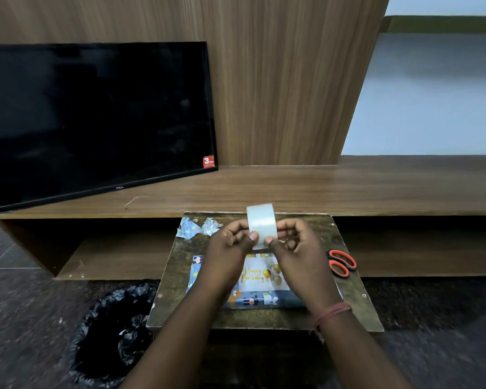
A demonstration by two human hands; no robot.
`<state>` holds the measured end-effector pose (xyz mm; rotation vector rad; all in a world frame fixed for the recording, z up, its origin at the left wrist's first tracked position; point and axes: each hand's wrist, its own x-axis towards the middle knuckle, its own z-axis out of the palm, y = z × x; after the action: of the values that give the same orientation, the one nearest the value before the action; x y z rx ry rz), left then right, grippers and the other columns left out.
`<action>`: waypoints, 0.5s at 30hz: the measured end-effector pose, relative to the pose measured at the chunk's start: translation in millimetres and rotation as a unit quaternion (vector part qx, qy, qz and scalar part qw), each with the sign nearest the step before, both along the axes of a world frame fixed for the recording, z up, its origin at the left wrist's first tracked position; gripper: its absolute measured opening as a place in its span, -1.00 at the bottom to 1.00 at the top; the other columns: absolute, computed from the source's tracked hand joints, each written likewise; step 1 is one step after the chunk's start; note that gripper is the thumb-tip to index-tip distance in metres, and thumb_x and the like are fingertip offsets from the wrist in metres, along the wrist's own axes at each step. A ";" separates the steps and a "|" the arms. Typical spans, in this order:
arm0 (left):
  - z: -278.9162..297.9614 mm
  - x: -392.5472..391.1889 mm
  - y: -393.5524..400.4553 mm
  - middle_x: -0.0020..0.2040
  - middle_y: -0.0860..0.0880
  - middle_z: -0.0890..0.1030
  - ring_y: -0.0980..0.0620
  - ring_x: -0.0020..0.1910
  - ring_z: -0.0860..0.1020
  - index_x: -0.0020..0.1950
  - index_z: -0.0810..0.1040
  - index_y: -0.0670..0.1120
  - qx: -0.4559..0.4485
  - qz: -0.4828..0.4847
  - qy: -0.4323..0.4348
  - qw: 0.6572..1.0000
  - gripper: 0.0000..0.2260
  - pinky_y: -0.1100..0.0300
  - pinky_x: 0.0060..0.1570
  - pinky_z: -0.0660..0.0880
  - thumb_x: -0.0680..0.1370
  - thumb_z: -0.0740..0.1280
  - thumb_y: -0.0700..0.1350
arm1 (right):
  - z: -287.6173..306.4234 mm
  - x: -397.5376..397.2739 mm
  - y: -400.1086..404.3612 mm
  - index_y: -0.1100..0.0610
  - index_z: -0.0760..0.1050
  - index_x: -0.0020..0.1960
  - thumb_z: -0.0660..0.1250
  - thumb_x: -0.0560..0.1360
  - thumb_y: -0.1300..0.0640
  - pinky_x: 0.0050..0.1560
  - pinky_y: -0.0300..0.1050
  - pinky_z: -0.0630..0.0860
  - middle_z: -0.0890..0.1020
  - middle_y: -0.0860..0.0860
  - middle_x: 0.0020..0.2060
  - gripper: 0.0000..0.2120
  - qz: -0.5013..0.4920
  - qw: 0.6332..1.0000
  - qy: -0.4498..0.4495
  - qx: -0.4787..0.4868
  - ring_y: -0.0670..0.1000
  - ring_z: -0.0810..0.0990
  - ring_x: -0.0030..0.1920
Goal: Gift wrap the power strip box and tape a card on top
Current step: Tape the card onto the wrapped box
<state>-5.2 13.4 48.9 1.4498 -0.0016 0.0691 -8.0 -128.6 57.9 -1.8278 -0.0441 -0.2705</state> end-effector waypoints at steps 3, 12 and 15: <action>2.4 -3.1 -0.1 -0.03 -0.04 0.76 0.04 0.01 0.71 0.14 0.65 -0.11 0.051 -0.010 -0.009 0.999 -0.80 0.22 0.09 0.59 0.63 0.31 -0.33 | 1.2 -0.7 -6.7 -0.14 0.42 0.28 0.55 0.43 0.11 -0.10 -0.30 0.50 0.49 -0.18 0.09 -0.48 0.001 0.996 -0.045 -0.081 -0.16 0.50 -0.20; 5.5 3.5 -0.7 0.02 0.05 0.75 0.13 0.11 0.68 0.20 0.67 -0.01 0.116 -0.029 -0.028 0.992 -0.73 0.23 0.17 0.55 0.65 0.28 -0.30 | 5.4 20.5 -17.1 0.08 0.62 0.20 0.60 0.36 0.16 0.02 -0.05 0.58 0.46 -0.14 0.08 -0.57 0.037 0.979 -0.120 -0.162 -0.10 0.57 -0.03; 7.4 4.2 -1.6 0.06 0.11 0.74 0.19 0.12 0.66 0.20 0.68 0.01 0.127 -0.033 -0.025 0.991 -0.72 0.28 0.16 0.54 0.67 0.25 -0.28 | 7.3 23.6 -18.1 0.08 0.64 0.07 0.61 0.34 0.19 -0.07 -0.04 0.58 0.48 -0.21 0.02 -0.67 0.032 0.982 -0.131 -0.134 -0.10 0.57 -0.08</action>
<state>-1.0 11.7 56.4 1.7019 -0.1034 0.0523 15.7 -146.7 65.2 -2.0418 -0.3380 -0.4775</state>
